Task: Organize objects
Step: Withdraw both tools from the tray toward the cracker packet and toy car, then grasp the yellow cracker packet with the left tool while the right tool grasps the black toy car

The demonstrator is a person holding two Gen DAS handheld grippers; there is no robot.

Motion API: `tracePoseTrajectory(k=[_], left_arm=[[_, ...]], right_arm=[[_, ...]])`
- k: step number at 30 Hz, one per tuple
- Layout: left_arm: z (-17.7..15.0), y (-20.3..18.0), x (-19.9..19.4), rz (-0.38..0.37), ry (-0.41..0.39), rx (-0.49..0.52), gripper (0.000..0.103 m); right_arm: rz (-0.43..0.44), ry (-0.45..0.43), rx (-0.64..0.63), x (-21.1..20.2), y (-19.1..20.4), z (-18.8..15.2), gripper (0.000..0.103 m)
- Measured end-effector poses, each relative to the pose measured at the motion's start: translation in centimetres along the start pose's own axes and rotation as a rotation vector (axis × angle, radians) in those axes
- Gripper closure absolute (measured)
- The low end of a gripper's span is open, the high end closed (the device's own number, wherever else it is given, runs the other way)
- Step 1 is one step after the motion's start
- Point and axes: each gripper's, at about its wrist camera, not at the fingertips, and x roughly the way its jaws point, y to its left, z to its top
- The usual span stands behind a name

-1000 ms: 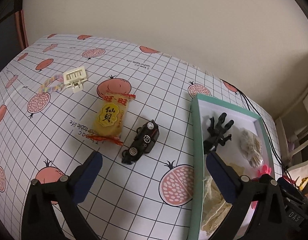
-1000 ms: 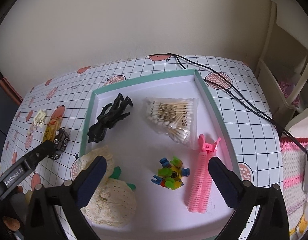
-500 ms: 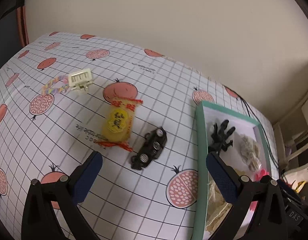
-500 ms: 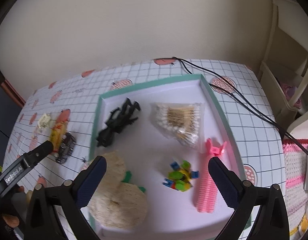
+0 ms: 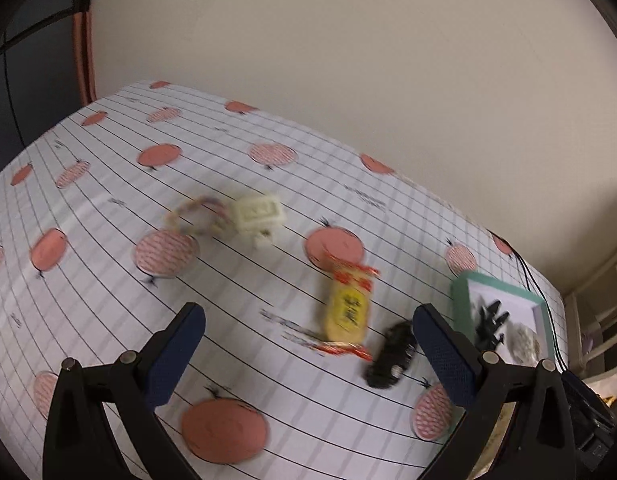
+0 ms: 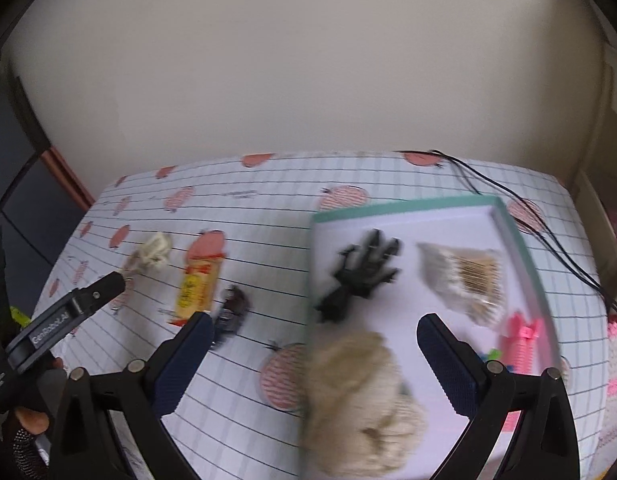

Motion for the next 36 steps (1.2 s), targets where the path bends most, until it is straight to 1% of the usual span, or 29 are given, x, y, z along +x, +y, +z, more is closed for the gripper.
tracePoseTrajectory(k=[4, 7, 9, 11, 16, 17, 20, 22, 26, 29, 31, 32, 33, 36], left_arm=[[0.8, 1.5, 0.0, -0.003, 0.001, -0.029, 0.000], [1.3, 1.6, 0.4, -0.012, 0.021, -0.021, 0.000], [1.5, 1.4, 0.5, -0.019, 0.021, -0.015, 0.000], [1.7, 1.5, 0.5, -0.030, 0.021, -0.018, 0.000], [2.2, 1.9, 1.5, -0.079, 0.051, -0.058, 0.000], [2.3, 1.8, 1.8, -0.083, 0.054, -0.061, 0.000], [2.4, 1.2, 2.8, -0.089, 0.057, -0.034, 0.001], [2.4, 0.8, 3.7, -0.102, 0.060, -0.021, 0.003], [2.2, 0.0, 5.8, -0.130, 0.103, 0.016, 0.017], [1.9, -0.7, 7.0, -0.139, 0.120, 0.055, 0.020], [1.7, -1.0, 7.7, -0.143, 0.132, 0.072, 0.023], [1.6, -1.1, 8.0, -0.140, 0.137, 0.076, 0.025], [1.5, -1.1, 8.2, -0.142, 0.142, 0.076, 0.027], [1.1, -1.7, 8.7, -0.144, 0.156, 0.101, 0.029]], right_arm=[[0.024, -0.014, -0.026, 0.5, 2.3, 0.2, 0.000], [0.024, -0.009, -0.041, 1.4, 3.4, 0.1, 0.000], [0.019, 0.001, -0.054, 2.2, 4.1, 0.0, 0.003], [0.016, 0.013, -0.060, 3.0, 4.4, -0.1, 0.009], [0.028, 0.043, -0.058, 5.1, 5.0, 0.0, 0.016], [0.032, 0.053, -0.059, 5.7, 5.2, 0.0, 0.020], [0.046, 0.073, -0.055, 7.0, 5.5, -0.1, 0.024], [0.047, 0.089, -0.061, 8.1, 5.7, -0.2, 0.026], [0.050, 0.125, -0.058, 10.2, 5.8, -0.5, 0.035], [0.048, 0.142, -0.064, 11.2, 5.7, -0.7, 0.042], [0.052, 0.151, -0.056, 11.7, 5.4, -0.9, 0.044], [0.054, 0.154, -0.053, 11.8, 5.3, -0.9, 0.048], [0.054, 0.156, -0.048, 11.9, 5.2, -1.0, 0.049], [0.060, 0.165, -0.032, 12.1, 4.9, -1.1, 0.053]])
